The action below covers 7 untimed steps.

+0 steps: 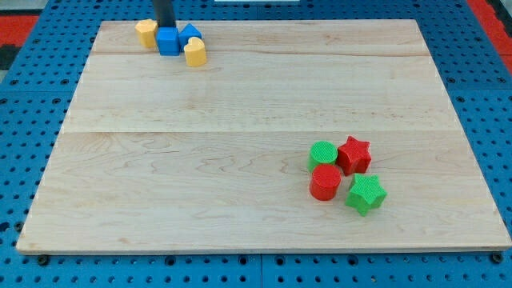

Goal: Keep the blue triangle at the top left side of the green circle

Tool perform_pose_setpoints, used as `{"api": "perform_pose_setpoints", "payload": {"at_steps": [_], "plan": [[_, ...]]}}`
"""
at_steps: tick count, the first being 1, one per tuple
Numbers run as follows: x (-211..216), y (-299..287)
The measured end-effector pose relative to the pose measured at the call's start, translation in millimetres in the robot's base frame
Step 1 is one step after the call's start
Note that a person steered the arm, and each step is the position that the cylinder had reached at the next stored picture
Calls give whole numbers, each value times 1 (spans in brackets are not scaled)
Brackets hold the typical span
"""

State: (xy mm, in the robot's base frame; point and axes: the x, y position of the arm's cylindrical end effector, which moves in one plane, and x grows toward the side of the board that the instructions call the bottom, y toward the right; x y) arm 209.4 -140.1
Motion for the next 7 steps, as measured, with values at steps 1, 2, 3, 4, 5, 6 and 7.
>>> {"api": "perform_pose_setpoints", "payload": {"at_steps": [1, 2, 3, 4, 5, 6, 7], "plan": [[28, 51], [55, 82], [91, 135], [135, 175], [75, 186], [37, 164], [62, 133]]}}
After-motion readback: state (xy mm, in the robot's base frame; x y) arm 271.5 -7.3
